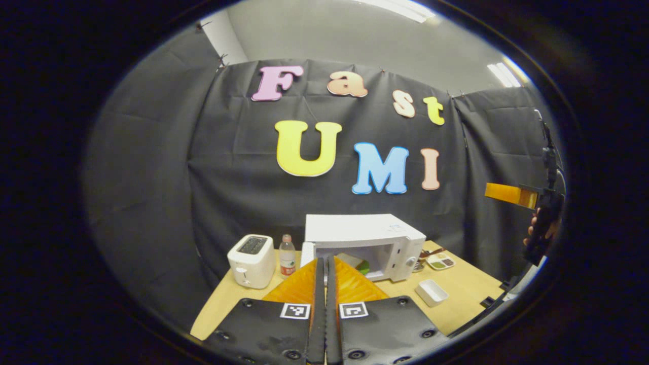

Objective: Open the microwave oven with the left hand, put the food in, and close the microwave oven.

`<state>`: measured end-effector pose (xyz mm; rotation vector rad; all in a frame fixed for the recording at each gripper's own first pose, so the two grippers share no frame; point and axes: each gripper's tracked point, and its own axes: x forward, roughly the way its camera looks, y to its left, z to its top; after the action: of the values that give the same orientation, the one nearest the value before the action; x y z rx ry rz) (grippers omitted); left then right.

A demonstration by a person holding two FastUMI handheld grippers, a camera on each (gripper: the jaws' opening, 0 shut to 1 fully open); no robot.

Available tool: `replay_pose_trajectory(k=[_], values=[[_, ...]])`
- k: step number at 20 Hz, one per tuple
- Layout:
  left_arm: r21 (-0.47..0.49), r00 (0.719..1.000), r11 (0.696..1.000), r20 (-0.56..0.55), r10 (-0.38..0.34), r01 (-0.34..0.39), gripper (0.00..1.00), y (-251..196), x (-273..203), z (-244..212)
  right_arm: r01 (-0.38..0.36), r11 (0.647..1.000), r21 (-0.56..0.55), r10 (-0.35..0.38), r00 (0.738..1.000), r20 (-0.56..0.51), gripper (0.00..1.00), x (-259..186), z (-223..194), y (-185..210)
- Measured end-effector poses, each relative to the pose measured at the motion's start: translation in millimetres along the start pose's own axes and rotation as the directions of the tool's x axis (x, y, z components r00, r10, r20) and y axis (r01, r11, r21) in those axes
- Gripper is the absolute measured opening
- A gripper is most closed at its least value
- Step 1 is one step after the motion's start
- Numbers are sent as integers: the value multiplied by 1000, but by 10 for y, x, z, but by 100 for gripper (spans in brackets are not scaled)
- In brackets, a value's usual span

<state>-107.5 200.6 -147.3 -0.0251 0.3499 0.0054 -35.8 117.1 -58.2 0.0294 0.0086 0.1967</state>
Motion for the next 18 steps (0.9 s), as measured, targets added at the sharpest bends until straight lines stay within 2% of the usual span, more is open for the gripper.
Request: replay_pose_trajectory(k=[4,9,18], values=[[-3,993,998,-97,69,-70,7,401,-125,-512,17,1000,1,-17,1000,-9,95,-57,-50,-118],[-51,974,993,-205,96,-109,7,604,-331,-1060,27,1000,13,-27,999,-32,95,-58,-136,-202],[-9,954,991,-271,127,-134,6,628,-206,-1440,14,1000,9,-14,999,-44,95,24,-138,-333]])
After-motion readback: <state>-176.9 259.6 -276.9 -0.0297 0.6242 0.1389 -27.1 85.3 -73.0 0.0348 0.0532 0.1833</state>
